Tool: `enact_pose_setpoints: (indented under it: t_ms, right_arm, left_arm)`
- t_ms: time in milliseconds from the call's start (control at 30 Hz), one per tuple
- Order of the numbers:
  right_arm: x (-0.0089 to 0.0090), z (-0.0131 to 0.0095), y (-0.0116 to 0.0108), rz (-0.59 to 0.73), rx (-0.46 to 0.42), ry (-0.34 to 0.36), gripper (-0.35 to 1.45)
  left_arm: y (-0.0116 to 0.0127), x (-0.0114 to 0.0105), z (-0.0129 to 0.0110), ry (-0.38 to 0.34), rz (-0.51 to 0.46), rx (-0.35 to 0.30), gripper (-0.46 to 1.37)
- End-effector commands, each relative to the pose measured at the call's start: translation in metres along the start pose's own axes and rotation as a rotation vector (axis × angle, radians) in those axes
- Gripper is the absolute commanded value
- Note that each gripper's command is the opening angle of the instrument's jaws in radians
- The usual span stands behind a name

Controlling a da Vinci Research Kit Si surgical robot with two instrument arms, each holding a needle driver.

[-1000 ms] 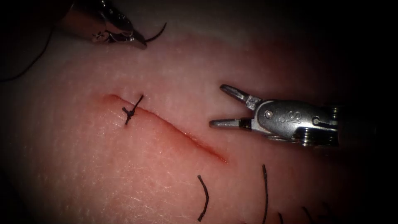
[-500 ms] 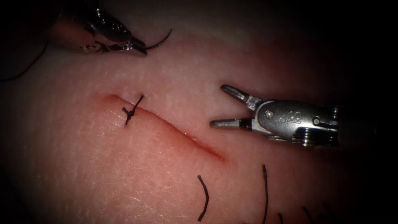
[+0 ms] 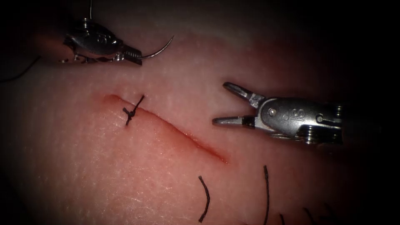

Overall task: Wound Closure
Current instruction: Pick up the needle with the left gripper

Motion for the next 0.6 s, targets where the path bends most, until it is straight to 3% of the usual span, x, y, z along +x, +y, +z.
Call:
enact_pose_setpoints:
  t_ms: [33,233,300,600]
  right_arm:
    - [-0.0001,0.0,0.0001,0.013,0.001,0.0,0.89]
    - [-0.0001,-0.0002,0.0011,0.051,0.006,-0.002,0.88]
    - [0.0,-0.0003,0.0013,0.058,0.008,-0.003,0.88]
    - [0.0021,-0.0005,0.0038,0.096,0.073,0.009,0.84]
  left_arm:
    - [0.0001,0.0,-0.0002,0.019,0.004,-0.007,-0.35]
    - [0.0015,0.0007,-0.0021,0.119,0.122,-0.011,-0.35]
    - [0.0018,0.0008,-0.0023,0.122,0.133,-0.018,-0.35]
    - [0.0046,0.0014,-0.0042,0.233,0.234,-0.127,-0.35]
